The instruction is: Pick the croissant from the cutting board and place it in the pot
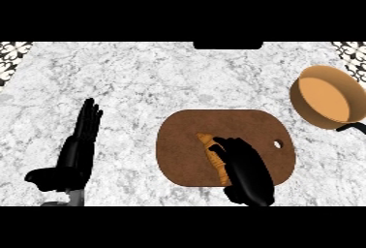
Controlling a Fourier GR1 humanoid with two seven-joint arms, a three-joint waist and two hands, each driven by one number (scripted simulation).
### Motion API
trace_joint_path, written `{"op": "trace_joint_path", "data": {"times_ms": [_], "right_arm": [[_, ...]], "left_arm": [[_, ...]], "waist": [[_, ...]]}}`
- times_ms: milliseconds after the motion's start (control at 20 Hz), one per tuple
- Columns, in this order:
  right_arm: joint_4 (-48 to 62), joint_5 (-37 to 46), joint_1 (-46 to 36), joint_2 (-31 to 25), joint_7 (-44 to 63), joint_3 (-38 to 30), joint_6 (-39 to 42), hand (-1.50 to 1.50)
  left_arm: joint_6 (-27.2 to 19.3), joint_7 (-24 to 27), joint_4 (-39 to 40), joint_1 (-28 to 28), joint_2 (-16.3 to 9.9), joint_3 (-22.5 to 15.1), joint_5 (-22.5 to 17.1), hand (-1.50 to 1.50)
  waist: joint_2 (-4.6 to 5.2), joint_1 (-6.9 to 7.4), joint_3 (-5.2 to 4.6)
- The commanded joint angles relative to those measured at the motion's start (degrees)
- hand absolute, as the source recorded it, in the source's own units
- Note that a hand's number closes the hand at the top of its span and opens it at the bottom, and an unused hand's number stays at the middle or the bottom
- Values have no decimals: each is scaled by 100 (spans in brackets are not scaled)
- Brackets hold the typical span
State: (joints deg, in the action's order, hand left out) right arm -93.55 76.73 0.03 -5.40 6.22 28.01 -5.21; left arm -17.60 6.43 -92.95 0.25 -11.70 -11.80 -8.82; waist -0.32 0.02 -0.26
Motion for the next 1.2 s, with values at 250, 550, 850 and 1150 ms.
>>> {"op": "trace_joint_path", "data": {"times_ms": [250,550,850,1150], "right_arm": [[39,405,124,34,-281,102,-534,150],[265,54,-887,508,372,-541,1097,150],[1436,-998,-2775,534,1536,-1202,2007,150],[487,-1023,-3369,539,2434,-771,1484,150]], "left_arm": [[195,-68,175,-150,306,234,249,0],[242,51,257,-88,363,201,243,0],[336,142,415,-275,388,259,240,0],[365,4,137,-78,210,443,240,0]], "waist": [[30,-7,26],[46,53,22],[55,97,25],[17,67,26]]}}
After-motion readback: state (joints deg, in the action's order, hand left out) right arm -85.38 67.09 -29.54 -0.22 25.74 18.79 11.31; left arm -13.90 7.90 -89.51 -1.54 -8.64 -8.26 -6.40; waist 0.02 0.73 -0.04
